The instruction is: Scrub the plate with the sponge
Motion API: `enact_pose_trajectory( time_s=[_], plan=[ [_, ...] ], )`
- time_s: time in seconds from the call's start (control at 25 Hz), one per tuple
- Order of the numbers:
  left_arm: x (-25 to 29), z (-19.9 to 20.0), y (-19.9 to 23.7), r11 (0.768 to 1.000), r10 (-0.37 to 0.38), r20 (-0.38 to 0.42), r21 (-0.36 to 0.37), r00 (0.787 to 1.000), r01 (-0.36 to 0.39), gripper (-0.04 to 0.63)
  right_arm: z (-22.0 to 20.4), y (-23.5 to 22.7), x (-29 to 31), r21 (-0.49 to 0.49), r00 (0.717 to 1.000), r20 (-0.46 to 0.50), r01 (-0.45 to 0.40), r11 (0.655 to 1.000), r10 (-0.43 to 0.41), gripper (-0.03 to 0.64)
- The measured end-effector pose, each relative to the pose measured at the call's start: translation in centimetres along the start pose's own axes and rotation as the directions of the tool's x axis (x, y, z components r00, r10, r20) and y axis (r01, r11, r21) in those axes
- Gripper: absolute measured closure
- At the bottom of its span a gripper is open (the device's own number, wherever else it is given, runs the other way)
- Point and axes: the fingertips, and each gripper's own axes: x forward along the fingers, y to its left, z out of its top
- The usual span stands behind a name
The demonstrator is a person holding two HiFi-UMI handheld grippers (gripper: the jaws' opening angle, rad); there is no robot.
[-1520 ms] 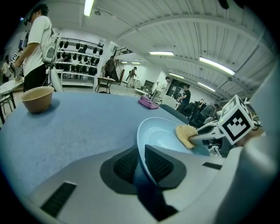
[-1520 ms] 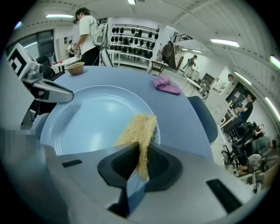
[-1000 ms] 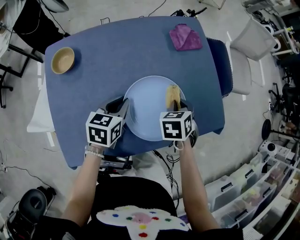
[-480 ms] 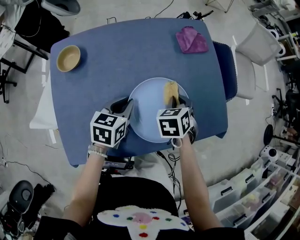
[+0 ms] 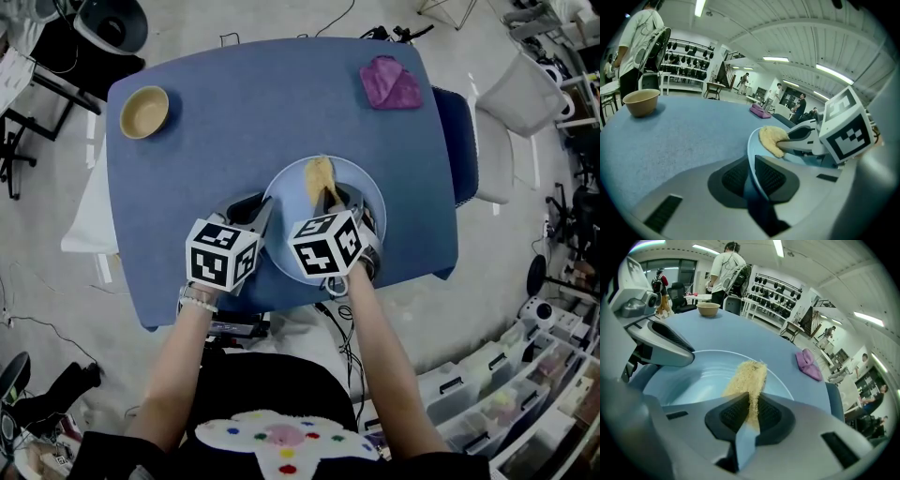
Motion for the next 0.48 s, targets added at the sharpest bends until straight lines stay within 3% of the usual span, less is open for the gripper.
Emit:
enact_pose_trajectory(
  time_s=[0.48],
  plan=[
    [0.0,0.0,-0.1,1.0,-0.013,0.003,-0.01,1.0,0.013,0.54,1.7,5.7,-1.3,-0.152,0.994,0.052,-0.09,0.984,0.099,0.575]
  ],
)
